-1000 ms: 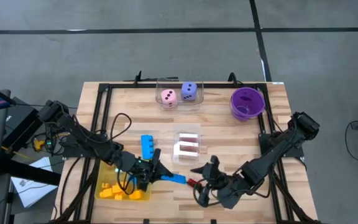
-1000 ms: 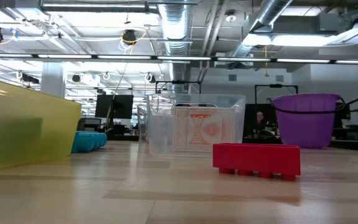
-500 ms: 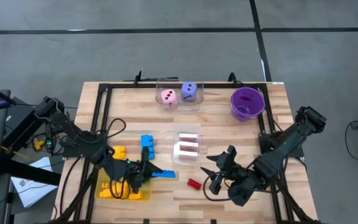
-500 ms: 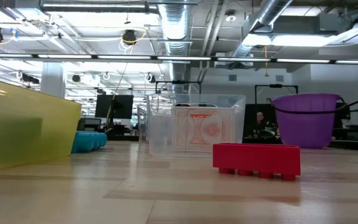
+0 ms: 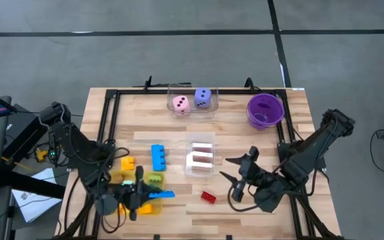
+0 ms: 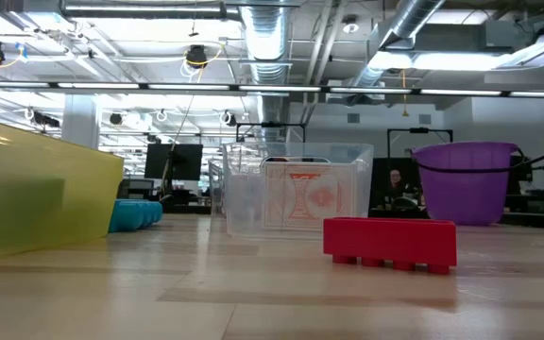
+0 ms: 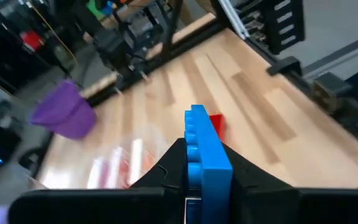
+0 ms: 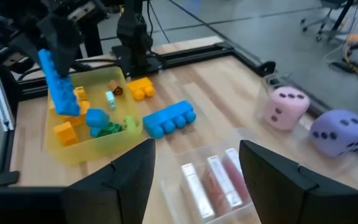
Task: Pick & Place Toys
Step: Put the blue game piece into the yellow bin
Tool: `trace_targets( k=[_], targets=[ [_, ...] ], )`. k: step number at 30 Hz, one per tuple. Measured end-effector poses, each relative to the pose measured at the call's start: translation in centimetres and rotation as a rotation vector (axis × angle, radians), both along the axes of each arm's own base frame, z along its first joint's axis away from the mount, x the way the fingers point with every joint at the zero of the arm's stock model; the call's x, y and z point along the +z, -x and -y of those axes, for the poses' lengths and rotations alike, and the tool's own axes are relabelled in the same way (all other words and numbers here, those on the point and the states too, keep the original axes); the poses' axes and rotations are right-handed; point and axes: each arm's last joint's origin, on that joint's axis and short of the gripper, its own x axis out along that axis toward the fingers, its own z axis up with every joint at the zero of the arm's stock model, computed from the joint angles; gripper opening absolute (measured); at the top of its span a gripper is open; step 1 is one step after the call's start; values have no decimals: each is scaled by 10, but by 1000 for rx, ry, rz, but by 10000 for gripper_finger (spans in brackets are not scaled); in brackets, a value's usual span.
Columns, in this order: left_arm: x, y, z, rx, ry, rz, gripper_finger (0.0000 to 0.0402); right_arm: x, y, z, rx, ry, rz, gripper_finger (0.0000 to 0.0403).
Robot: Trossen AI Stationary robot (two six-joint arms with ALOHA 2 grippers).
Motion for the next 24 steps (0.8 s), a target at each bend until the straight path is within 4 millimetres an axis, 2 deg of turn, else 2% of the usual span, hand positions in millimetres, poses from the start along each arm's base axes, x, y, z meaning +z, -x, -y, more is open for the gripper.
trace_targets(
  k=[8, 19, 24],
  targets=[
    [-17, 21, 1, 83, 175, -131, 37, 11, 6, 7, 0, 69, 12, 225],
    [-28, 41, 7, 114, 420, -296, 37, 10, -5, 24, -46, 118, -22, 225],
    [-33, 49, 4, 196, 503, -353, 40, 10, -8, 27, -51, 138, -35, 225]
  ],
)
